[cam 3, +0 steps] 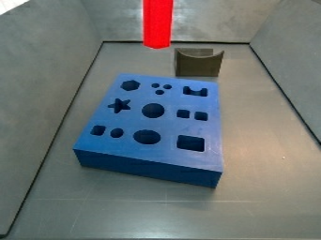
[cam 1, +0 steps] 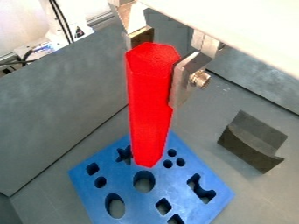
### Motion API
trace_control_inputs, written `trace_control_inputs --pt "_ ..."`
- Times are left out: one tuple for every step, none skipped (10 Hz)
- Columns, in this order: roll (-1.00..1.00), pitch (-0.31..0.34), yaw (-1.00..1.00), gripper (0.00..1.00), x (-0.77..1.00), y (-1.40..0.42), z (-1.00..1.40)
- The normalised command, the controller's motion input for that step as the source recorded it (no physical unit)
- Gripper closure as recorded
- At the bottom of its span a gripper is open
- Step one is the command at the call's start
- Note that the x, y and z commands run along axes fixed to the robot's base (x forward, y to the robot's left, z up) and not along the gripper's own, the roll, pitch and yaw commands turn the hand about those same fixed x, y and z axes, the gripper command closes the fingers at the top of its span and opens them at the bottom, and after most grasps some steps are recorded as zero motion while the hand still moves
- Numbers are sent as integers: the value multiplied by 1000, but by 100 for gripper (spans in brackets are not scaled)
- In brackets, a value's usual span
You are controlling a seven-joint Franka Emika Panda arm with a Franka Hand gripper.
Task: Pick up the hexagon object. Move up. Move to above the board. Insert the hexagon object.
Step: Insert the hexagon object.
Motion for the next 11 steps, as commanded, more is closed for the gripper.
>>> trace_control_inputs --pt "7 0 0 100 0 0 0" --pt "-183 0 -23 100 -260 517 0" --pt "-144 0 -80 100 -437 643 0" --pt "-57 0 0 100 -71 257 14" --pt "46 -27 0 100 0 0 -109" --pt "-200 -37 0 100 -120 829 -14" --pt "-243 -63 6 100 -223 894 -74" --pt "-69 -84 0 100 -366 937 -303" --pt "13 -116 0 100 -351 720 -369" --pt "206 -190 -34 100 -466 111 -597" --pt "0 -176 -523 100 -269 97 -774"
